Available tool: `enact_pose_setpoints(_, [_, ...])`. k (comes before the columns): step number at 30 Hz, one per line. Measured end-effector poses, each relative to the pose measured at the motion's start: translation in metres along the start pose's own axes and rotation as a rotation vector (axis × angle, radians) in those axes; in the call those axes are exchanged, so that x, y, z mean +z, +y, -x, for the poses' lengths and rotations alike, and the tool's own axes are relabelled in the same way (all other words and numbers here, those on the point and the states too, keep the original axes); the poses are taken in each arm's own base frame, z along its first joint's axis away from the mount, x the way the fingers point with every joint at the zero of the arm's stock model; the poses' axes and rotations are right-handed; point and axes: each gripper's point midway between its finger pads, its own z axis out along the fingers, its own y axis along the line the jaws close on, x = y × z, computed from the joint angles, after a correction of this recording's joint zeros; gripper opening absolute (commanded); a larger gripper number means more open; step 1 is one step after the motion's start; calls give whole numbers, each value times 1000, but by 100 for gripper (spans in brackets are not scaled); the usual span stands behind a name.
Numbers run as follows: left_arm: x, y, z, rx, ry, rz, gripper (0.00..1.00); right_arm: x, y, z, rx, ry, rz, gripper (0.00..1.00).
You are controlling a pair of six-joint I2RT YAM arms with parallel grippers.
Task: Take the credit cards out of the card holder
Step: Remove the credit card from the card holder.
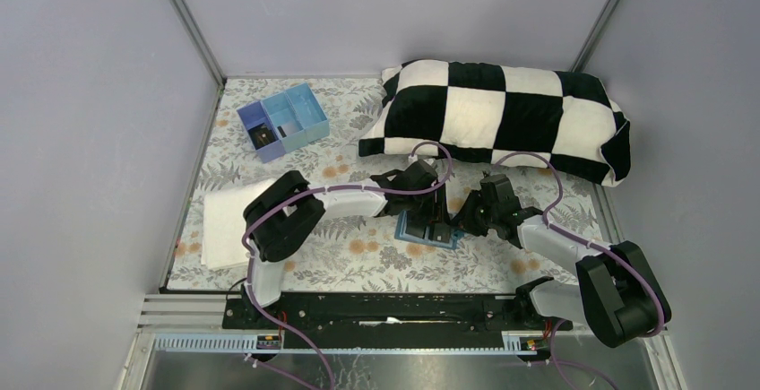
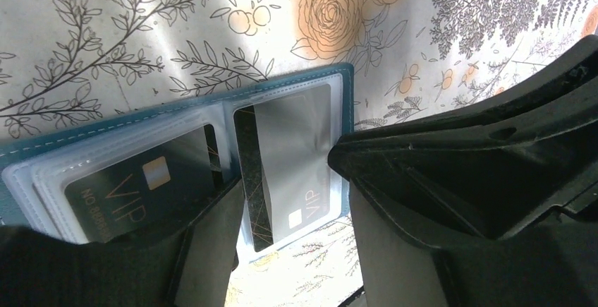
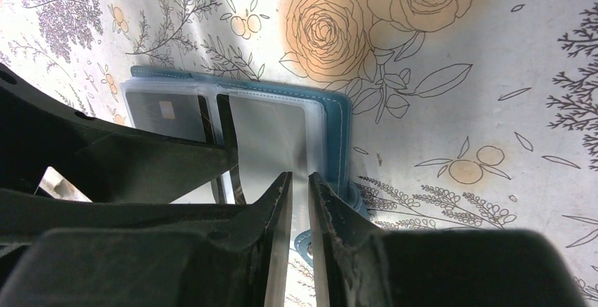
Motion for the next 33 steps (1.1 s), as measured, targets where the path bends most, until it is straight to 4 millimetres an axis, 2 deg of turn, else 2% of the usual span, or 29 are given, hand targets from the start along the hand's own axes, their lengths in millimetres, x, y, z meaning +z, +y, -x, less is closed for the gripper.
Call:
enact_pose_setpoints(8, [1,14,0,30,-18,41,25,0,0,0,3,0,0,23])
enact_pose_setpoints(12, [0,21,0,25,-28,60,3,0,0,0,3,1,0,23])
enact_pose_setpoints(13, [-1,22,0,22,-29,61,0,0,0,0,3,1,0,23])
enact_pose_setpoints(25, [-13,22,-1,18,-37,51,0,0,0,0,3,0,0,23])
enact_pose_setpoints(33, [-31,34,1,-4,-32,31,0,0,0,0,3,0,1,23])
